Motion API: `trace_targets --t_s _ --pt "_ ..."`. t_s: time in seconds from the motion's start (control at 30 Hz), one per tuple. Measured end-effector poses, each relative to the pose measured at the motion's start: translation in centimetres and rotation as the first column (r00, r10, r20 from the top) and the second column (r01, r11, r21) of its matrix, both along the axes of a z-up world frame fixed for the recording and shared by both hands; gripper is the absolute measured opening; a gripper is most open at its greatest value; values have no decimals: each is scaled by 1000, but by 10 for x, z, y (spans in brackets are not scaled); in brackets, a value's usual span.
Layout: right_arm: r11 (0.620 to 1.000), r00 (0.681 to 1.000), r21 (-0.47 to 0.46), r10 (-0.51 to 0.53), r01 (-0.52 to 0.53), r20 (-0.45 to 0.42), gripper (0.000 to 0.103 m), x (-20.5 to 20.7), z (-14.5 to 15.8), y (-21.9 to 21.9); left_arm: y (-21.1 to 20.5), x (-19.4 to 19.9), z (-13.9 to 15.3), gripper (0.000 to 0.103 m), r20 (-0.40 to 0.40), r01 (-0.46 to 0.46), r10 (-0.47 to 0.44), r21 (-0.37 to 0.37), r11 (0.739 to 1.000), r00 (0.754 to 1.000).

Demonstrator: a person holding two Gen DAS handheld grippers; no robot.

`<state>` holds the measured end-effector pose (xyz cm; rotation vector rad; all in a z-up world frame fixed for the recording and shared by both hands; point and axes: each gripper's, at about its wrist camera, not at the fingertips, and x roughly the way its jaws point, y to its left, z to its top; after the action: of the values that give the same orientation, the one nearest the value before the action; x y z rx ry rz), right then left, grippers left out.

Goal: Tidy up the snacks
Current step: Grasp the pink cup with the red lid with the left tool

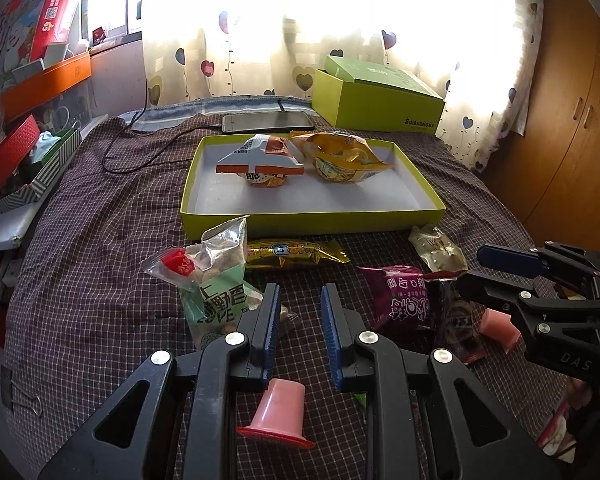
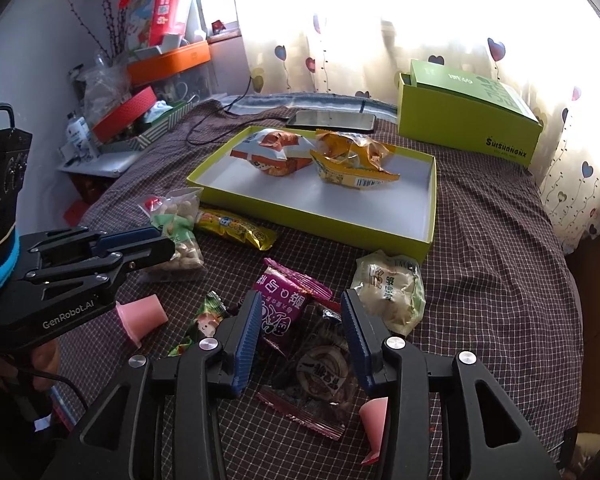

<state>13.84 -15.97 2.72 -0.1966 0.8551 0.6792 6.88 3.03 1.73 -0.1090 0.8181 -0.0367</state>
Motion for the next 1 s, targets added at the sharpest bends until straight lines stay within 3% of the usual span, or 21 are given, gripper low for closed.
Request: trace_targets --t_s 0.3,0.47,1.0 --pt "1000 1000 6 21 -21 -7 44 -7 -2 2 -1 -8 -5 23 -6 13 -13 -10 1000 1000" --pt "999 999 9 33 -33 -10 46 -12 -2 4 0 -12 -6 37 -1 12 -12 -16 1000 1000" --pt "998 998 30 64 -63 -26 48 -31 -5 -1 15 -40 -15 38 -7 9 -9 -20 1000 1000"
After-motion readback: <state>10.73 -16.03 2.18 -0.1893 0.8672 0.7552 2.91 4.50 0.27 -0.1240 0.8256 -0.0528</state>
